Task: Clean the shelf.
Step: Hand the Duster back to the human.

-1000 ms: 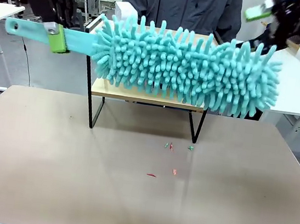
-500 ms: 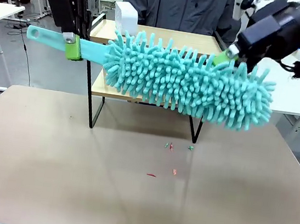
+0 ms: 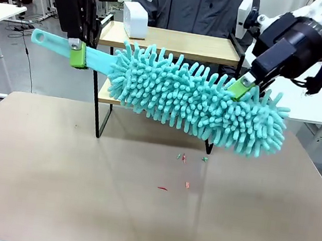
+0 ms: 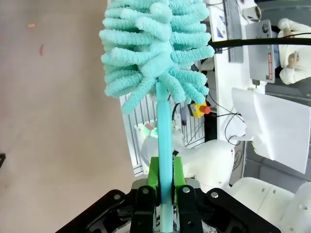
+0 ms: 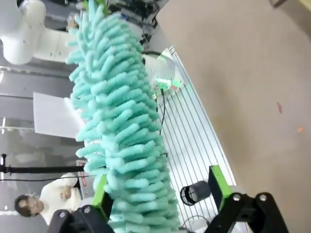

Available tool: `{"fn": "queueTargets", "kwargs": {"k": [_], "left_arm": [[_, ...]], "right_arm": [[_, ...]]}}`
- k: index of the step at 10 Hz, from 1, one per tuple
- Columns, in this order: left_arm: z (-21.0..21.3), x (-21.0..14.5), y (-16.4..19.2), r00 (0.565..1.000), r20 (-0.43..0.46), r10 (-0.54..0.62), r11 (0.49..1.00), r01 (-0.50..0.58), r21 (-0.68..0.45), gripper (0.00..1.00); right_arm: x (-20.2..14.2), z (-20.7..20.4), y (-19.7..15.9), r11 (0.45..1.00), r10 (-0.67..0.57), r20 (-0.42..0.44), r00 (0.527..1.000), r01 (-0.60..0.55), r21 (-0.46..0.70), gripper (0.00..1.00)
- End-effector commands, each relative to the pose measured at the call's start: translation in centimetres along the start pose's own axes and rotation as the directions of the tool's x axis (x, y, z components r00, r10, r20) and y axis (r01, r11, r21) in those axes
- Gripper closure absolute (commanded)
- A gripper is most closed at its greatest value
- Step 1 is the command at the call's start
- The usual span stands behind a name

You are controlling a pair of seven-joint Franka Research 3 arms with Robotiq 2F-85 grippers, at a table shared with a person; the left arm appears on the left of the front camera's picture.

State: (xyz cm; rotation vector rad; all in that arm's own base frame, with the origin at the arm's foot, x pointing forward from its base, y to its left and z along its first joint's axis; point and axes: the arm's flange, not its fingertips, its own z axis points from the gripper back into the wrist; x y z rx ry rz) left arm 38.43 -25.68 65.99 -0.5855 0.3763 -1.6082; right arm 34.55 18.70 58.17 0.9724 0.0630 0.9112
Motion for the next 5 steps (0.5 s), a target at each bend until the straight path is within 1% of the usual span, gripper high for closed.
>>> {"fn": "queueTargets", "kwargs": {"k": [1, 2, 3, 4, 5], "left_arm": [[0.39, -0.08, 0.06, 1.000, -0.022, 0.008, 1.000, -0.009, -0.007, 0.87], [0.05, -0.25, 0.31, 1.000, -0.030, 0.005, 1.000, -0.005, -0.021, 0.87], [-0.07, -0.33, 0.58, 1.000, -0.004, 0.009, 1.000, -0.009, -0.029, 0.87], [-0.11, -0.30, 0.60, 1.000, -0.002, 0.007, 1.000, -0.007, -0.026, 0.87], [-0.03, -0.17, 0.57, 1.000, 0.007, -0.001, 1.000, 0.001, -0.020, 0.87]], "right_arm": [[-0.09, -0.38, -0.14, 0.998, 0.031, -0.043, 0.999, -0.029, 0.055, 0.00], [-0.22, -0.09, 0.28, 0.995, 0.037, -0.026, 0.999, -0.034, 0.097, 0.00], [-0.57, 0.03, 0.68, 0.995, 0.039, -0.055, 0.998, -0.034, 0.098, 0.00], [-0.75, -0.46, 0.77, 0.996, 0.046, -0.087, 0.995, -0.039, 0.081, 0.00], [-0.67, -0.92, 0.61, 0.996, 0.038, -0.100, 0.994, -0.031, 0.078, 0.00]]}}
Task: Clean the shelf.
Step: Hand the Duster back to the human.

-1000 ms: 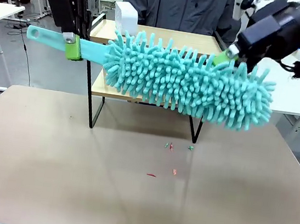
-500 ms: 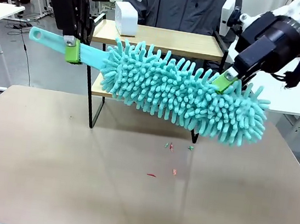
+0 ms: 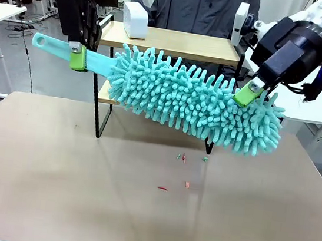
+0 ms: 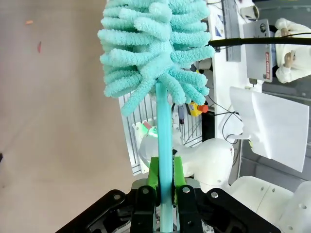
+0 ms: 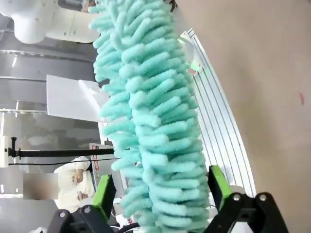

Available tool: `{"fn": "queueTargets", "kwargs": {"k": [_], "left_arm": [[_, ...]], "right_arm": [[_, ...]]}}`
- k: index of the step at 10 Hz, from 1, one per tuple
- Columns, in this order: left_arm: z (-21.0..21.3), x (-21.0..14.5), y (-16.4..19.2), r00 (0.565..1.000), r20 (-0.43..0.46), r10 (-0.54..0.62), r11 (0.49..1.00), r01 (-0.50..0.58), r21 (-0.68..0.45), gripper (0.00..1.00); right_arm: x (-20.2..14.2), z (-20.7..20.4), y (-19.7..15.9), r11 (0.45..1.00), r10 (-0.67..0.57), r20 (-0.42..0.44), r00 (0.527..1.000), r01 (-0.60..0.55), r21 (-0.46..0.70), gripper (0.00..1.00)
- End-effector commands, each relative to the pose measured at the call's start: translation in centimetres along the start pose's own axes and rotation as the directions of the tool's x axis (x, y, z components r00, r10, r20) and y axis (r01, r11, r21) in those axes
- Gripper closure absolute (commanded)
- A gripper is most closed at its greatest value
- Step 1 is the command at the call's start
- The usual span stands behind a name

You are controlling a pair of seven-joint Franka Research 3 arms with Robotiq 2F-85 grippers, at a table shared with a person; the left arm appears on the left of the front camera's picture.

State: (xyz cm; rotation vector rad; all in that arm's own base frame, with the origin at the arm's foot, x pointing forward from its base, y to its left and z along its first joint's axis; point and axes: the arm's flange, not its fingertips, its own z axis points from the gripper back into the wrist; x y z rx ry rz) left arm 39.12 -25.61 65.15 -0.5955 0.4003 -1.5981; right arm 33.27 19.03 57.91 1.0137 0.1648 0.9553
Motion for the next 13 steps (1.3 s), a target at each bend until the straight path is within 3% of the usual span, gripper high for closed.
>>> {"fn": "queueTargets", "kwargs": {"k": [1, 4, 5, 6, 7, 8, 9, 13], "left_arm": [[0.33, 0.16, -0.46, 1.000, 0.019, -0.017, 1.000, 0.017, 0.002, 0.87], [0.32, 0.21, -0.32, 1.000, 0.022, -0.015, 1.000, 0.015, -0.003, 0.87], [0.30, 0.29, -0.29, 1.000, 0.022, -0.011, 1.000, 0.011, 0.000, 0.87], [0.34, 0.36, -0.28, 1.000, 0.021, -0.011, 1.000, 0.011, -0.002, 0.87], [0.40, 0.40, -0.34, 1.000, 0.017, -0.011, 1.000, 0.011, -0.001, 0.87], [0.43, 0.39, -0.36, 1.000, 0.018, -0.011, 1.000, 0.011, 0.000, 0.87], [0.43, 0.37, -0.35, 1.000, 0.019, -0.012, 1.000, 0.012, 0.000, 0.87], [0.51, 0.39, -0.35, 0.999, 0.030, -0.012, 1.000, 0.012, 0.001, 0.87]], "right_arm": [[0.11, -0.15, -0.20, 0.999, 0.029, -0.022, 0.999, -0.030, -0.013, 0.00], [0.24, 0.05, -0.50, 0.999, 0.030, 0.014, 0.999, -0.029, -0.017, 0.00], [0.27, 0.08, -0.49, 1.000, 0.022, 0.003, 1.000, -0.022, -0.019, 0.60], [0.27, 0.09, -0.47, 1.000, 0.025, 0.005, 1.000, -0.025, -0.017, 0.60], [0.24, 0.04, -0.47, 0.999, 0.026, 0.002, 1.000, -0.026, -0.019, 1.00], [0.22, 0.04, -0.49, 0.999, 0.020, 0.003, 1.000, -0.020, -0.025, 0.64], [0.24, 0.09, -0.52, 0.999, 0.018, 0.005, 1.000, -0.018, -0.027, 1.00], [0.34, 0.11, -0.46, 0.999, 0.021, 0.001, 1.000, -0.021, -0.031, 1.00]]}}
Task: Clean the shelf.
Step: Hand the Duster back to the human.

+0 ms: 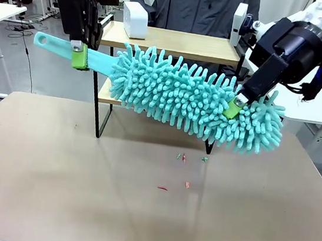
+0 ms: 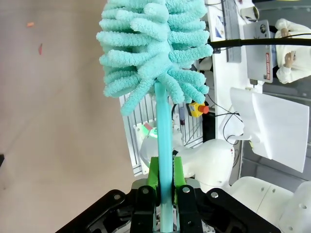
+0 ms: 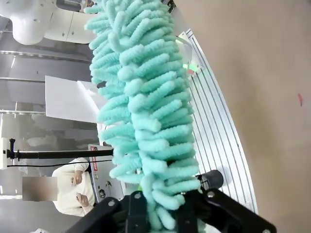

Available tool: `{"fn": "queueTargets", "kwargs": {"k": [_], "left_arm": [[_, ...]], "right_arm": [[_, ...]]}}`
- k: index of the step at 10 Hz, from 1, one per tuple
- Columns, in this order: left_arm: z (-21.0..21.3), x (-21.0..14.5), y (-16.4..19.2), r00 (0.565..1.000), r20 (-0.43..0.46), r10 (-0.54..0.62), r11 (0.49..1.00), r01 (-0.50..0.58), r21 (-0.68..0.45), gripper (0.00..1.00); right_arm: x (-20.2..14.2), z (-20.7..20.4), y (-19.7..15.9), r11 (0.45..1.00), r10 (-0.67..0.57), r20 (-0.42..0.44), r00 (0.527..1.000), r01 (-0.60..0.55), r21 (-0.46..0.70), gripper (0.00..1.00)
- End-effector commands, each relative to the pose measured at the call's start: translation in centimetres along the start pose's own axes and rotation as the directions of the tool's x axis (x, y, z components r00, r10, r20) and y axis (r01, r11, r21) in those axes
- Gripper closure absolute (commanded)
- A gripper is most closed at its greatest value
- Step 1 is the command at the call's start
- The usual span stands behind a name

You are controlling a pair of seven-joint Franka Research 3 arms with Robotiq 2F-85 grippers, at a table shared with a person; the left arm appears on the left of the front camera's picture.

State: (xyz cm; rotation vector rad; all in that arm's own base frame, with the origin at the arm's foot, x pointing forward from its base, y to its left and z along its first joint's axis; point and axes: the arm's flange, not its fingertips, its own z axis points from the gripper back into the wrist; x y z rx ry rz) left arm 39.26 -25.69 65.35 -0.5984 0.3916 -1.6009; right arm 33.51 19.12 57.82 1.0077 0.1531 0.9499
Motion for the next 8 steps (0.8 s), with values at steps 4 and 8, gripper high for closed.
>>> {"fn": "queueTargets", "kwargs": {"k": [4, 8], "left_arm": [[0.9, -0.3, -0.2, 0.996, 0.090, 0.012, 0.999, -0.014, 0.028, 0.00], [3.6, -10.9, 0.0, 0.827, 0.497, 0.262, 0.937, -0.341, 0.073, 0.00]], "right_arm": [[-0.1, 0.4, -0.2, 0.999, 0.030, -0.008, 0.999, -0.031, -0.012, 1.00], [-2.3, 3.9, 0.1, 0.997, 0.034, 0.080, 0.996, -0.039, 0.060, 1.00]]}}
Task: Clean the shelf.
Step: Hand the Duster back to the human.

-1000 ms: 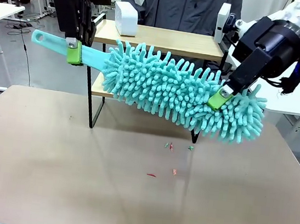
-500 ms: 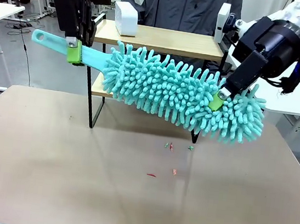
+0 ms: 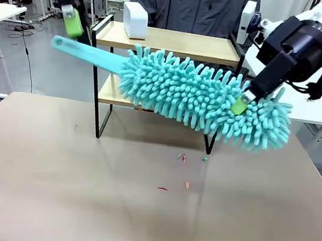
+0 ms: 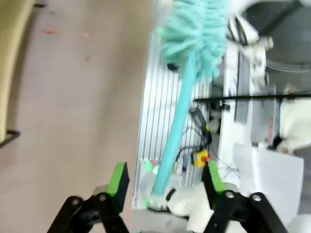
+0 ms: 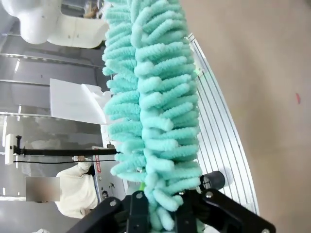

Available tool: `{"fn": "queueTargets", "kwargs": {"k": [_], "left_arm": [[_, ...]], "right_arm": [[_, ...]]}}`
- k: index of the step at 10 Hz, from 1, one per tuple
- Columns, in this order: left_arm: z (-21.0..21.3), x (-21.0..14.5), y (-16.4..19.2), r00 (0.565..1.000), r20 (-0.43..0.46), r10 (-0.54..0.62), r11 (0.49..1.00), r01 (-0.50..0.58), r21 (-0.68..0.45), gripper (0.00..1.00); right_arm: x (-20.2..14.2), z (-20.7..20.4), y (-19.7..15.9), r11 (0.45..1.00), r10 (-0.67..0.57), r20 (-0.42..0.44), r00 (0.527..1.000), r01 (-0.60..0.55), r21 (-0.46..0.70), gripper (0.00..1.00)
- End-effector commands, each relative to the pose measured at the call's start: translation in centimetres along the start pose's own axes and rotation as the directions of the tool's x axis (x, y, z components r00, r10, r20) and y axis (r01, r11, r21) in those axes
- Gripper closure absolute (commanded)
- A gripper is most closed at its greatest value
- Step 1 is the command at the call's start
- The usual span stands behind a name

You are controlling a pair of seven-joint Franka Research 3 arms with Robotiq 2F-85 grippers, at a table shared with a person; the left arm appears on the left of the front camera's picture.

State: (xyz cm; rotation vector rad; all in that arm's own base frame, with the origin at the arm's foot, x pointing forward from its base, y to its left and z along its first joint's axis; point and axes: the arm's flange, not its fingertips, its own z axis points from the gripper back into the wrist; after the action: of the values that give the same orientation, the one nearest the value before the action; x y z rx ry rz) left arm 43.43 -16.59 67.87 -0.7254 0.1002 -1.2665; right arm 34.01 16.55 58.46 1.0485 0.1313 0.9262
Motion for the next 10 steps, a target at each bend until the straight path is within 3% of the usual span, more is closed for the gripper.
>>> {"fn": "queueTargets", "kwargs": {"k": [1, 2, 3, 4, 5, 6, 7, 8, 9, 10], "left_arm": [[1.2, -6.8, -0.1, 0.918, 0.355, 0.174, 0.976, -0.208, 0.059, 0.00], [3.2, -11.8, -0.1, 0.732, 0.629, 0.261, 0.923, -0.381, 0.060, 0.00], [4.0, -15.6, -0.4, 0.526, 0.798, 0.295, 0.839, -0.542, 0.047, 0.00], [3.8, -17.9, -0.3, 0.398, 0.869, 0.295, 0.791, -0.612, 0.012, 0.00], [3.1, -18.9, 0.7, 0.304, 0.907, 0.290, 0.769, -0.639, -0.031, 0.00], [2.4, -19.4, 2.0, 0.205, 0.941, 0.270, 0.767, -0.636, -0.081, 0.00], [1.4, -19.7, 3.8, 0.085, 0.973, 0.216, 0.752, -0.649, -0.111, 0.00], [-0.7, -20.7, 8.5, -0.168, 0.955, 0.243, 0.701, -0.650, -0.293, 0.00], [-0.8, -20.8, 8.7, -0.174, 0.951, 0.254, 0.693, -0.654, -0.304, 0.00], [3.5, -23.0, 3.7, 0.300, 0.857, 0.420, 0.773, -0.612, -0.165, 0.00]], "right_arm": [[-2.5, 4.0, 0.9, 0.996, 0.044, 0.099, 0.994, -0.051, 0.071, 1.00], [-5.2, 7.1, 1.6, 0.996, 0.036, 0.200, 0.979, -0.052, 0.075, 1.00], [-8.2, 10.2, 2.2, 0.998, 0.023, 0.337, 0.941, -0.039, 0.040, 1.00], [-11.4, 13.5, 2.6, 0.999, 0.023, 0.512, 0.858, -0.035, 0.014, 1.00], [-14.5, 16.3, 2.2, 0.998, -0.001, 0.712, 0.702, -0.042, 0.043, 1.00], [-16.9, 17.8, 0.4, 0.994, -0.107, 0.855, 0.507, 0.069, 0.083, 1.00], [-18.8, 18.4, -2.7, 0.959, -0.237, 0.906, 0.352, 0.233, 0.160, 1.00], [-21.3, 17.7, -9.7, 0.807, -0.476, 0.850, 0.225, 0.496, 0.320, 1.00], [-21.4, 17.7, -10.0, 0.795, -0.489, 0.846, 0.215, 0.510, 0.330, 1.00], [-21.8, 17.4, -12.0, 0.703, -0.569, 0.809, 0.145, 0.597, 0.387, 1.00]]}}
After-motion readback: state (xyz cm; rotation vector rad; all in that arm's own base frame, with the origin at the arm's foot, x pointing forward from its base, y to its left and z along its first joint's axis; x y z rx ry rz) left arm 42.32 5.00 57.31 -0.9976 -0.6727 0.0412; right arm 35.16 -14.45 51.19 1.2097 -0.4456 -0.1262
